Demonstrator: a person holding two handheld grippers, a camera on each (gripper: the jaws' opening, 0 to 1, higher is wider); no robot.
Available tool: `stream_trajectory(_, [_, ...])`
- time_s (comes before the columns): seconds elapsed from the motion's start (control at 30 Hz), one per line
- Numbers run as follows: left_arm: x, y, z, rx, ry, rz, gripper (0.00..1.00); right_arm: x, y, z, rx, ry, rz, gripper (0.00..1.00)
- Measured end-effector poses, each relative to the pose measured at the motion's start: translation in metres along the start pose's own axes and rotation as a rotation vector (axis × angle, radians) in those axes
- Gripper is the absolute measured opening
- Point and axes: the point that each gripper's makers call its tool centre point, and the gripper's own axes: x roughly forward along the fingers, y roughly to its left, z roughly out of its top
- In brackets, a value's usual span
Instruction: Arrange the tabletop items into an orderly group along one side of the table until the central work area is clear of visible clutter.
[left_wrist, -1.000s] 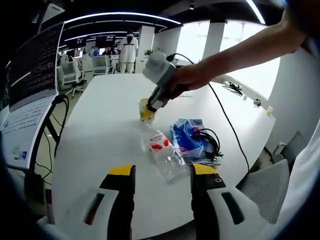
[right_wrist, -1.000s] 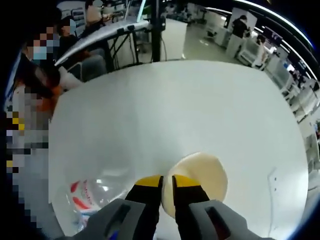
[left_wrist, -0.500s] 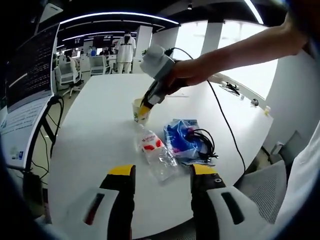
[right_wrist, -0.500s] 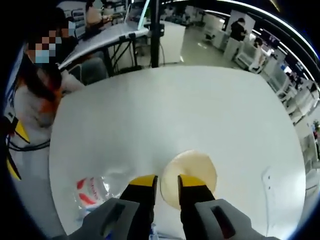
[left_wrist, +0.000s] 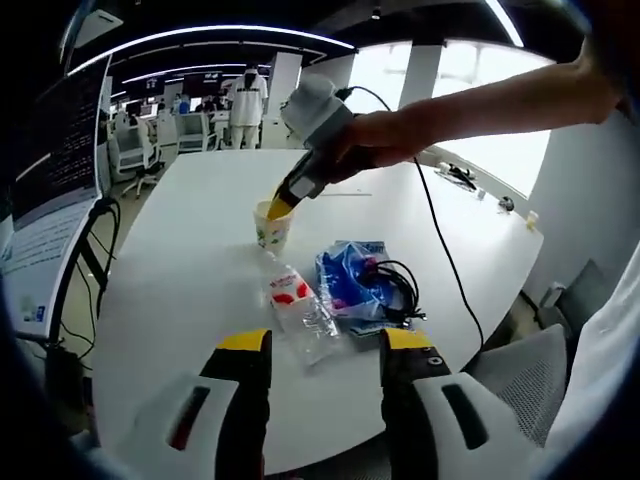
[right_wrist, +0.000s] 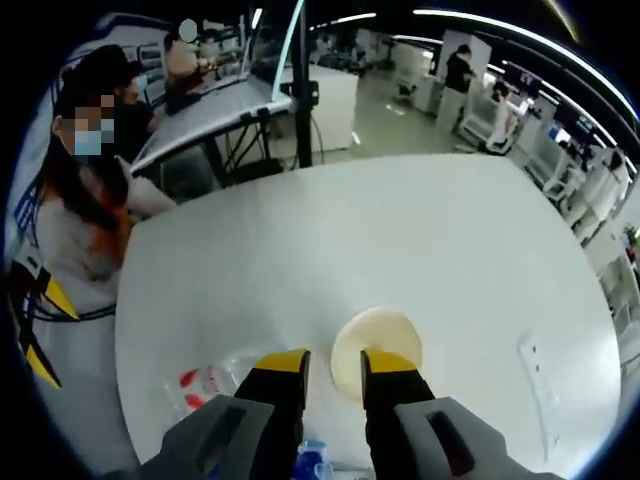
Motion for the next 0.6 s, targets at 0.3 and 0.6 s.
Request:
stream_trajectory(0.3, [0.001,-0.008,0.007,0.025,-0.003,-0.011,0.42,-0.023,-0.005,-0.006,0.059,-0.06,-0.011,0.19])
stream_trajectory(0.6, [0.003,-0.01,0.011,0.04,-0.008,-0.014,0.42,-0.049,-0.011,-0.036,0.146,-0.095,-0.041,0.21])
